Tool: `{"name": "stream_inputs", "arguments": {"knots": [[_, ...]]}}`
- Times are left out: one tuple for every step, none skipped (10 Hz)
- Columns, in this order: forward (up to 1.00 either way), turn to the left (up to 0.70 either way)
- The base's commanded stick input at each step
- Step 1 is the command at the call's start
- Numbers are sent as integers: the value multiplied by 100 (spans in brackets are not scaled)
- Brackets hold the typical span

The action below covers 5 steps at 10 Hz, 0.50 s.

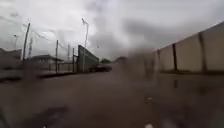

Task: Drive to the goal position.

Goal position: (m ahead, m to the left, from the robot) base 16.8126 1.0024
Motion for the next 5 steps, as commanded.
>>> {"name": "stream_inputs", "arguments": {"knots": [[50, 2], [50, -16], [50, -34], [50, -44], [50, -24]]}}
